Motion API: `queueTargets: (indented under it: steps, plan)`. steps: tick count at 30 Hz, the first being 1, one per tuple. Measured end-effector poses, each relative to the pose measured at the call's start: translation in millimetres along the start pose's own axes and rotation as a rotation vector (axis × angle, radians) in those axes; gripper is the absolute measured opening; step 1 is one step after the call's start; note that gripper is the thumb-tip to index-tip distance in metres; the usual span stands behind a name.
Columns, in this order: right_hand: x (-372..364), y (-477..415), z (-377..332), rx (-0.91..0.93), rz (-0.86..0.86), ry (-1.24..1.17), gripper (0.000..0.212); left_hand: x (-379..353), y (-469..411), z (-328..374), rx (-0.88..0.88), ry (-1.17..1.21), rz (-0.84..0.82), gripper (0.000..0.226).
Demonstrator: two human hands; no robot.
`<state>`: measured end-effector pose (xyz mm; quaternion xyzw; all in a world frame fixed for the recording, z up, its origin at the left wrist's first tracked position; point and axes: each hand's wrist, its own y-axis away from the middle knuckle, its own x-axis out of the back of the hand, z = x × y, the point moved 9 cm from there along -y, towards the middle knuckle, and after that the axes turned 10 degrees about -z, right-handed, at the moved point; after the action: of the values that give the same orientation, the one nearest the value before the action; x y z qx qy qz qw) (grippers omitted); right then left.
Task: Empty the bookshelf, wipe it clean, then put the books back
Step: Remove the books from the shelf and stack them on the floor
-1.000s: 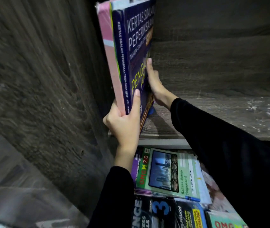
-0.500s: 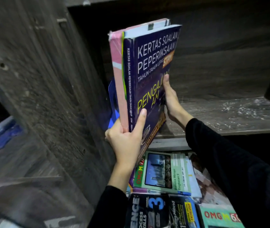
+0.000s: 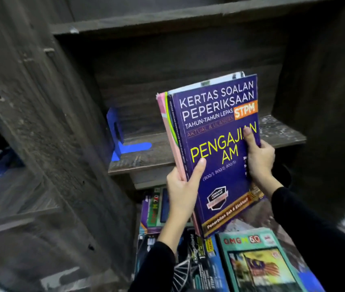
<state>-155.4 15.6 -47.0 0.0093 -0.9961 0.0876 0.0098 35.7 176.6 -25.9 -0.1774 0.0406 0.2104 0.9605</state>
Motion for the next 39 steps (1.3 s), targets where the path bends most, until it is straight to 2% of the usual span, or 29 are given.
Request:
queueTargets:
  steps: [3,6,10,13,15,18,21,25,28,30,35,37,39]
  plan:
    - [50,24,26,-0.074,0.109,0.140,0.053,-24,11,-41,0.236,0.064,-0.146,0.005]
    - [93,49,60,-0.178,0.193,0.248,0.056,-45,29,-93,0.478,0.083,-0.338,0.006]
    - [135,81,113,-0.306,0.234,0.358,0.064,-60,65,-168,0.782,-0.017,-0.558,0.035]
    - [157,104,155,-0.421,0.207,0.413,0.069,-64,90,-218,0.935,-0.064,-0.690,0.023]
    - [168,116,176,-0.477,0.214,0.456,0.066,-64,105,-247,1.016,-0.127,-0.772,0.025]
    - [174,135,208,-0.573,0.229,0.501,0.061,-57,126,-282,1.100,-0.144,-0.755,0.020]
    - [177,148,248,-0.674,0.200,0.578,0.085,-50,147,-317,1.175,-0.147,-0.682,0.013]
    - [176,158,287,-0.819,0.103,0.666,0.089,-43,169,-352,1.253,-0.173,-0.592,0.023]
    - [178,159,310,-0.856,0.046,0.715,0.082,-39,168,-367,1.202,-0.292,-0.531,0.015]
    - [179,157,320,-0.885,0.003,0.732,0.073,-39,166,-380,1.161,-0.404,-0.529,0.025]
    - [181,149,342,-0.936,-0.124,0.668,0.060,-49,154,-377,1.076,-0.622,-0.515,0.028]
    - [181,150,355,-0.973,-0.183,0.620,0.062,-52,153,-376,1.083,-0.671,-0.515,0.035]
    - [184,151,372,-0.985,-0.192,0.593,0.072,-52,153,-378,1.098,-0.715,-0.519,0.040]
